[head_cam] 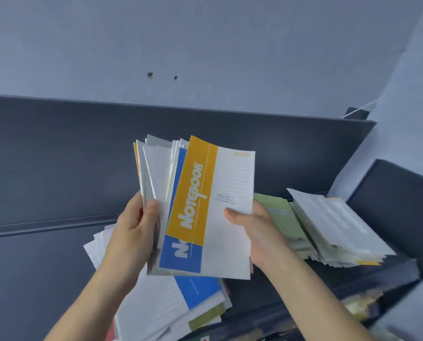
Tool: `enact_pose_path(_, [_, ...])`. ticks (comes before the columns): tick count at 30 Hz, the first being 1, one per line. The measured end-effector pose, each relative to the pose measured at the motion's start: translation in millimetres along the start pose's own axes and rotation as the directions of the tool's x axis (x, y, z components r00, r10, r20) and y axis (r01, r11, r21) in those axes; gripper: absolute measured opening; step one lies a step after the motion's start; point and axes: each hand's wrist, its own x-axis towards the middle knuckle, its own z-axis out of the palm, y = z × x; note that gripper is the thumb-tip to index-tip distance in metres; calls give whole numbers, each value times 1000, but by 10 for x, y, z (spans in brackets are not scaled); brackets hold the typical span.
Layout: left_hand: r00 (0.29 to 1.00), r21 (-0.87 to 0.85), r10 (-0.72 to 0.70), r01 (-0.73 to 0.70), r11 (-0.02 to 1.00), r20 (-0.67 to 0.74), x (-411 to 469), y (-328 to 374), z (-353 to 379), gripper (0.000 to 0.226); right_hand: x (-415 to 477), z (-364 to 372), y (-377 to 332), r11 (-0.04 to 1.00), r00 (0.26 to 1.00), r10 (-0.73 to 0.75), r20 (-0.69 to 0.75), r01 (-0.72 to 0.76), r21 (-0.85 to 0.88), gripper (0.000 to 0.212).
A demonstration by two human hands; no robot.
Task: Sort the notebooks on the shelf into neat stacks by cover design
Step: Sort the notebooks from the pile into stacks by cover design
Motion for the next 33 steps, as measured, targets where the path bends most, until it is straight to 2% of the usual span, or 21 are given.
enact_pose_path(3, [995, -4, -20, 21, 1000, 102, -4, 88, 577, 47, 19, -474, -222, 997, 999, -40, -32, 38, -70, 34])
enact_pose_path(7, [970, -58, -44, 59, 997, 240, 116, 123, 1413, 34, 64, -1311, -512, 992, 1000, -25, -18, 23, -125, 35])
enact_pose_path(9, [942, -44, -58, 77, 996, 331, 206, 120, 1869, 36, 98, -1777, -650, 991, 997, -15, -80, 4, -135, 33])
enact_pose_path(11, [912, 30, -81, 75, 997, 402, 320, 63, 2341, 38, 164, -2223, -737, 989, 986, -12, -168, -13, -147, 32])
enact_pose_path(14, [922, 206, -99, 21, 978, 374, 488, -93, 2955, 52, 274, -2766, -815, 978, 968, -12, -250, -41, -203, 30])
enact_pose_path(16, [934, 377, -107, -32, 926, 342, 531, -165, 3235, 58, 370, -3041, -841, 971, 969, -4, -246, -55, -232, 27])
enact_pose_path(18, [929, 570, -151, -74, 818, 337, 537, -285, 3428, 55, 478, -3207, -829, 953, 976, 38, -215, -100, -287, 25])
enact_pose_path(19, [922, 704, -168, -138, 697, 348, 509, -333, 3493, 58, 552, -3270, -780, 926, 975, 71, -210, -143, -349, 24])
enact_pose_path(20, [917, 815, -167, -224, 534, 362, 495, -414, 3527, 63, 624, -3325, -706, 868, 971, 98, -218, -191, -459, 22])
enact_pose_path(21, [912, 861, -126, -312, 401, 389, 490, -511, 3542, 61, 683, -3359, -627, 774, 966, 123, -228, -237, -587, 22])
enact_pose_path(22, [901, 862, -91, -371, 344, 424, 484, -577, 3554, 55, 736, -3391, -548, 673, 963, 137, -231, -262, -691, 26])
enact_pose_path(23, [884, 847, -82, -411, 337, 461, 488, -625, 3568, 48, 783, -3419, -489, 615, 961, 143, -237, -274, -740, 32])
enact_pose_path(26, [865, 831, -71, -451, 325, 497, 502, -665, 3575, 44, 867, -3414, -473, 527, 964, 100, -245, -260, -809, 38])
enact_pose_path(28, [863, 829, -61, -458, 321, 501, 512, -670, 3570, 44, 869, -3388, -503, 406, 969, 36, -245, -239, -882, 41])
enact_pose_path(30, [859, 810, -48, -459, 364, 509, 508, -670, 3527, 44, 856, -3345, -527, 282, 968, -72, -242, -213, -936, 51])
enact_pose_path(33, [872, 772, 37, -452, 447, 489, 474, -627, 3323, 53, 831, -3177, -570, 169, 964, -149, -220, -194, -966, 66])
